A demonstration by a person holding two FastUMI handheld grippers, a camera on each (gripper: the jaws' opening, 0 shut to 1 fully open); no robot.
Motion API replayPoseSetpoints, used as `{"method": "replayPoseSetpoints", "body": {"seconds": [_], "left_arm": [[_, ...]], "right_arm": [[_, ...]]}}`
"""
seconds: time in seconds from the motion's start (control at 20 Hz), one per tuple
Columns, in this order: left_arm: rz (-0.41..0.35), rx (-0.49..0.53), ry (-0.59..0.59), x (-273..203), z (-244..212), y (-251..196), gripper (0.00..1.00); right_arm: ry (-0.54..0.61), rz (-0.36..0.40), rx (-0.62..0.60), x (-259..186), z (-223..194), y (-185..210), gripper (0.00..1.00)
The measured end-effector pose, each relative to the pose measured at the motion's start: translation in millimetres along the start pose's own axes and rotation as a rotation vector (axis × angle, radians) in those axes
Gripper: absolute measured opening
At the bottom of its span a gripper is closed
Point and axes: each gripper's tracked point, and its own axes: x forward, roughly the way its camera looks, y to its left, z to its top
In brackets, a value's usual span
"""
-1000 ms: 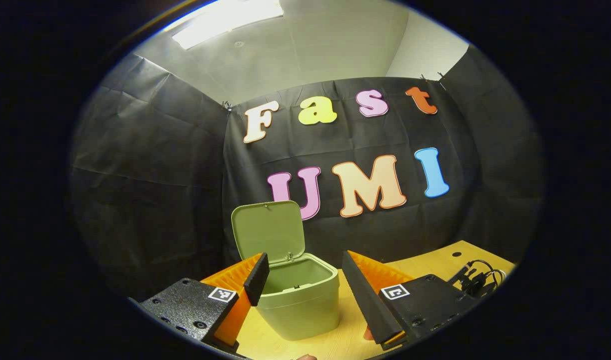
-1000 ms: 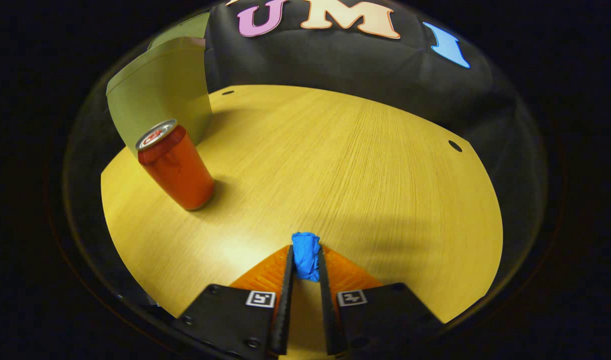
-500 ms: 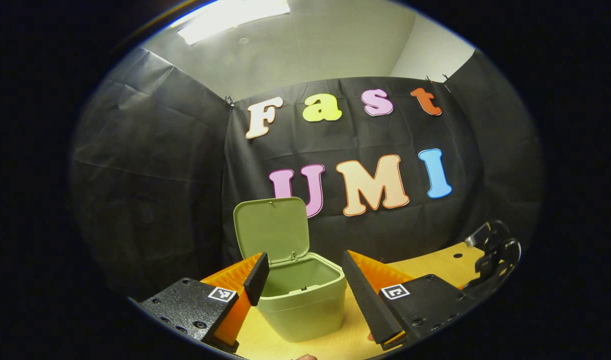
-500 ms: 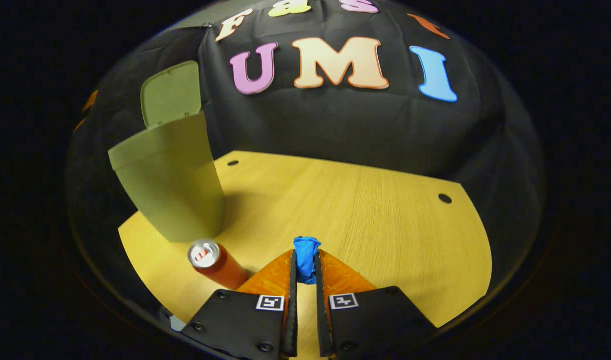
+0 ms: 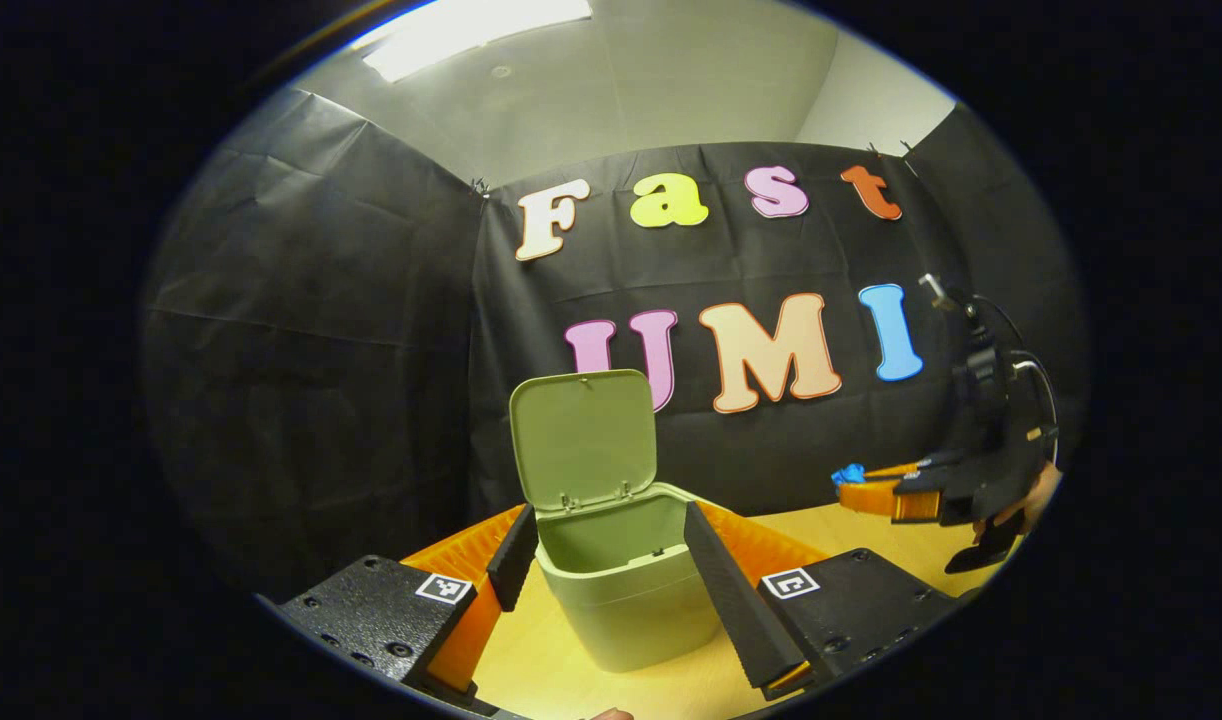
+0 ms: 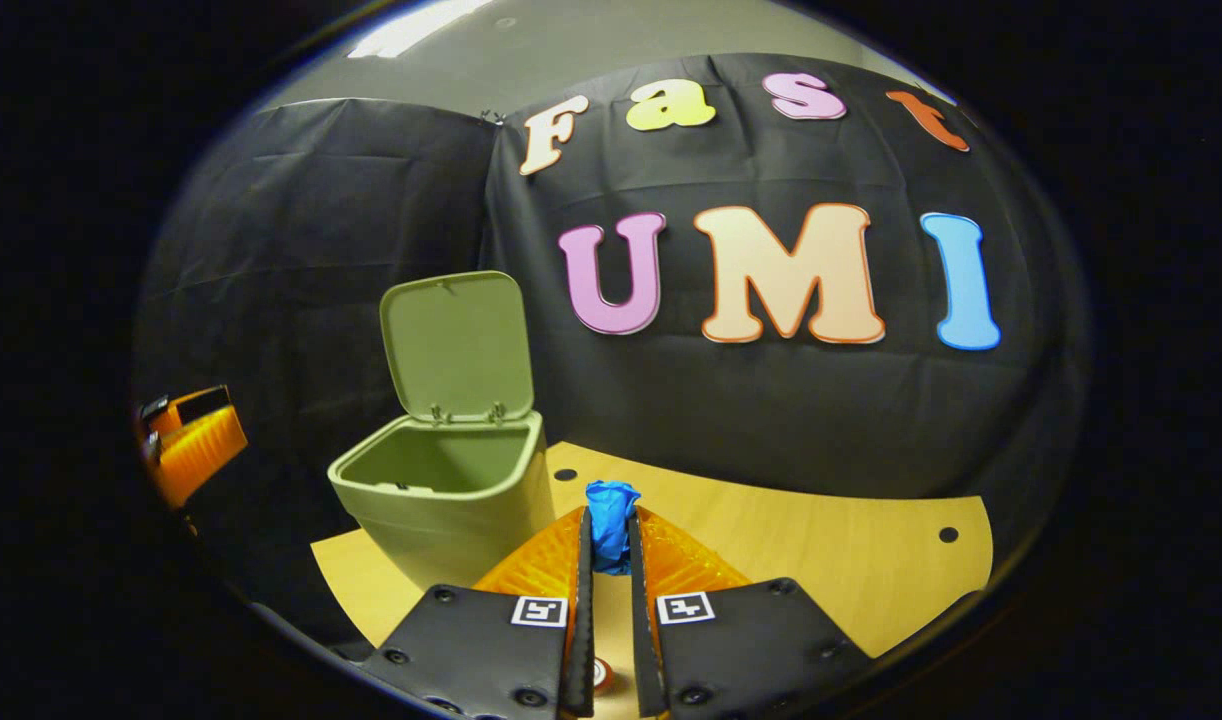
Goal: Press the lid of the desktop garbage bin to open it, pick up the crumpled paper on the desktop and throw it into the bin, then pick up the pop can on the desktop and drop it into the bin, and finally close the garbage bin lid.
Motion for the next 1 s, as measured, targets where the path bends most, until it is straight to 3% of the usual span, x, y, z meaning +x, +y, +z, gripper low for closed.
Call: {"method": "replayPoseSetpoints", "body": {"seconds": [0.2,0.55,0.7,0.75,1.0], "left_arm": [[0.031,-0.002,0.032,-9,-16,28,0.89],[0.055,-0.015,0.076,-11,-35,59,0.89],[0.016,-0.053,0.068,-5,-36,51,0.94],[0.001,-0.064,0.069,-1,-36,46,0.90],[-0.147,-0.106,0.068,16,-39,-4,0.90]], "right_arm": [[-0.109,0.058,-0.009,30,44,45,0.18],[-0.087,0.140,-0.053,95,55,122,0.19],[-0.094,0.125,-0.042,96,57,119,0.79],[-0.091,0.112,-0.037,104,56,118,0.99],[-0.118,-0.014,0.008,69,57,47,0.98]]}}
